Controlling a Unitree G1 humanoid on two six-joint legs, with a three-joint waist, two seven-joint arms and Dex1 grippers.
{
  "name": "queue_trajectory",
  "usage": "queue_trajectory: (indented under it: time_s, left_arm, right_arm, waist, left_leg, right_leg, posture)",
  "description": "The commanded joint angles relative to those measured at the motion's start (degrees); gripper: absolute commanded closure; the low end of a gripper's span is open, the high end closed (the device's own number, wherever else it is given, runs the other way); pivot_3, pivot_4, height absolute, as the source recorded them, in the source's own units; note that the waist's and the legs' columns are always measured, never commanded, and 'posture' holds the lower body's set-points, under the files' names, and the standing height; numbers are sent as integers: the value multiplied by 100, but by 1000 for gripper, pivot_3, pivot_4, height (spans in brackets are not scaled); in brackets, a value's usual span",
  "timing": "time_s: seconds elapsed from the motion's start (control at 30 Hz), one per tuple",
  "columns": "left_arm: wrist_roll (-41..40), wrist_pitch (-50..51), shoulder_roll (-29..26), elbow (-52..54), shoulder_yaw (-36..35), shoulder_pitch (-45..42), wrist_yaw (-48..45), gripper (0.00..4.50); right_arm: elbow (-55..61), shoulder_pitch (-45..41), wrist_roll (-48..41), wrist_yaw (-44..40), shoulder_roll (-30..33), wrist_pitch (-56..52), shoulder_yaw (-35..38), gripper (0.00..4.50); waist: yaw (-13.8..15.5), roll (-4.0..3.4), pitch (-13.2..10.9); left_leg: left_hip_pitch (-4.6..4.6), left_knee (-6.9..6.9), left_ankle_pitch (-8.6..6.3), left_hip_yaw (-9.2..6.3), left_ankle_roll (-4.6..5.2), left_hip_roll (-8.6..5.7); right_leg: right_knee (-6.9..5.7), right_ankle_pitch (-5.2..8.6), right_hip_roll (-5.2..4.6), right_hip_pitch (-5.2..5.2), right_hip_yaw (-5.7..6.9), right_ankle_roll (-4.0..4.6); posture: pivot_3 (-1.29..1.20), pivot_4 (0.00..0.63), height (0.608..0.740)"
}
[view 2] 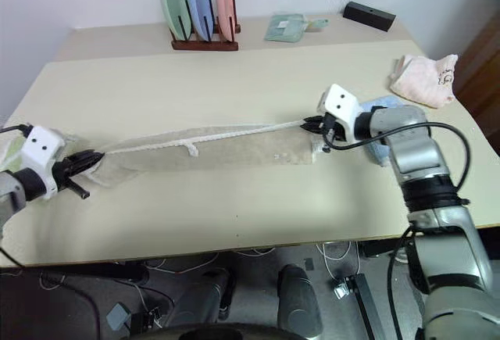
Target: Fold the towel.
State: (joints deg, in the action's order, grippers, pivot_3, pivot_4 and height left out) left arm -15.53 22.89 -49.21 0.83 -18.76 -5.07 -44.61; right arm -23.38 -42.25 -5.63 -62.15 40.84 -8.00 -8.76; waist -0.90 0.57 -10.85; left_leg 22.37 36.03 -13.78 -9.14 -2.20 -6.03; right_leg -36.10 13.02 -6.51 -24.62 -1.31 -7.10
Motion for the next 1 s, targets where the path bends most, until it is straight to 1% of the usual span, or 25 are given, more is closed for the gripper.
queue_trajectory:
  time_s: [0.03,0.1,0.23,0.53,0.7,0.8,0.87,0.9,1.0]
  left_arm:
    - [319,-492,84,-759,386,-497,-1,4500]
    - [425,-675,139,-1145,567,-753,-12,4500]
    - [485,-905,185,-1556,690,-1015,-21,4500]
    - [540,-1173,323,-2096,688,-1518,267,4500]
    - [538,-1191,406,-2287,744,-1679,291,4500]
    - [499,-1105,442,-2354,728,-1730,304,3535]
    - [523,-1126,424,-2363,699,-1712,378,2538]
    - [531,-1139,409,-2369,672,-1699,428,1955]
    - [329,-992,363,-2212,399,-1573,528,472]
  right_arm:
    - [-621,-383,298,228,-173,298,-30,4470]
    - [-902,-466,389,281,-274,439,-61,4470]
    - [-1230,-586,440,398,-406,589,12,4470]
    - [-1828,-829,599,889,-586,802,73,4470]
    - [-2055,-930,647,972,-629,891,41,4470]
    - [-2062,-947,619,952,-651,850,72,4500]
    - [-1948,-919,568,901,-615,748,119,3881]
    - [-1864,-886,554,872,-583,722,136,3501]
    - [-1363,-669,525,856,-386,579,262,2031]
  waist:
    - [-10,-1,0]
    - [-17,0,0]
    - [-24,-1,0]
    - [-25,-1,0]
    - [-27,-1,0]
    - [-36,-1,0]
    - [-33,-1,0]
    - [-32,-1,0]
    - [-29,-1,0]
  left_leg:
    - [2,-2,0,2,0,-1]
    - [2,0,0,3,-1,-2]
    - [2,-1,0,2,0,-1]
    - [2,2,0,0,0,-2]
    - [2,3,0,0,0,-3]
    - [2,2,0,0,0,-3]
    - [2,3,1,0,0,-3]
    - [2,3,0,-1,0,-3]
    - [2,3,0,-1,0,-3]
  right_leg:
    - [1,0,-1,-4,-2,0]
    - [-2,0,0,-5,-1,0]
    - [-3,-1,0,-7,-2,0]
    - [-7,-2,1,-7,-1,-3]
    - [-8,-3,1,-7,-2,-4]
    - [-8,-3,1,-7,-2,-4]
    - [-8,-3,1,-7,-2,-4]
    - [-8,-3,1,-7,-2,-4]
    - [-8,-3,1,-7,-2,-4]
  posture:
    - [0,150,740]
    - [0,150,740]
    - [0,150,740]
    - [0,150,740]
    - [0,150,740]
    - [0,150,740]
    - [0,150,740]
    - [0,150,740]
    - [0,150,740]
